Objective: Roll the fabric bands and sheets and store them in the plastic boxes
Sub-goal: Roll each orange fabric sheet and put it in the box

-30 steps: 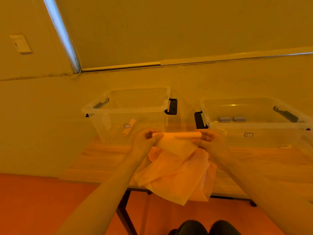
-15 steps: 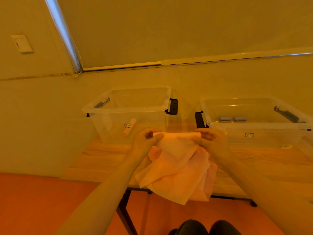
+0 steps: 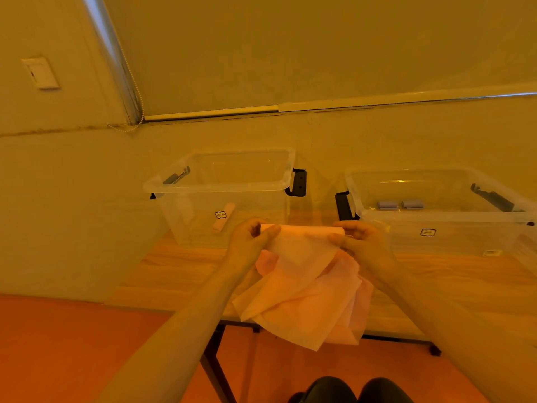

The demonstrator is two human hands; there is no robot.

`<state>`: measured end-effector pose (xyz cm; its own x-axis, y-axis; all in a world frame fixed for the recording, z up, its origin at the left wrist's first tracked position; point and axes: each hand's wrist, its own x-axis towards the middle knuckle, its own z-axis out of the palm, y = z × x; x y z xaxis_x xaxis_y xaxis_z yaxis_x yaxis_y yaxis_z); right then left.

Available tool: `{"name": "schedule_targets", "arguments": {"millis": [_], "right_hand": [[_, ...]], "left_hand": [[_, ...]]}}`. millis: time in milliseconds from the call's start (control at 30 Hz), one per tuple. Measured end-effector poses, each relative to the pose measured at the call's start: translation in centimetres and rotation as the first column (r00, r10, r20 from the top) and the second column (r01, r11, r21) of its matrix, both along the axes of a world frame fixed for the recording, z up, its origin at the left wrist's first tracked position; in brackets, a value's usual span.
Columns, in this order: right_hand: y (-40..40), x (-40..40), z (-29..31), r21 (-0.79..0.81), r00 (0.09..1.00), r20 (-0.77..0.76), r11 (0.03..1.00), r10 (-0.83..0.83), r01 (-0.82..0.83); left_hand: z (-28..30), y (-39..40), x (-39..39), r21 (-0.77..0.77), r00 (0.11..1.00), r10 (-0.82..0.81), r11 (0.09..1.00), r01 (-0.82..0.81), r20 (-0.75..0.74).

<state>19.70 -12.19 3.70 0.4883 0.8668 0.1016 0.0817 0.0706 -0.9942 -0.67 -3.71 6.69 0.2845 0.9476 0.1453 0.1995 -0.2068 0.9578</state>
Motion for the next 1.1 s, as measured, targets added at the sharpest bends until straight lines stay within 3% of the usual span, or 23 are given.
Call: {"name": "schedule_targets", "arguments": {"millis": [467,767,1100], "right_hand": [[-0.39,0.44,0.06,0.012,0.995,-0.086,0.999,0.047,-0.046],[-0.31,0.21,-0.23,-0.005,0.998,0.049,1.0,0.027,-0.027],[-0.37,0.19,-0.28,0.011,1.0,-0.015,1.0,0.012,-0.011]], "left_hand": [[-0.02,0.02,0.14,-0.015,1.0,-0.024,1.0,0.024,0.002],[-0.33,0.07,0.15,0.029,0.998,-0.049,0.998,0.05,-0.032],[-0.63,0.24,0.3,0.009,1.0,0.022,1.0,-0.022,-0.023]]}}
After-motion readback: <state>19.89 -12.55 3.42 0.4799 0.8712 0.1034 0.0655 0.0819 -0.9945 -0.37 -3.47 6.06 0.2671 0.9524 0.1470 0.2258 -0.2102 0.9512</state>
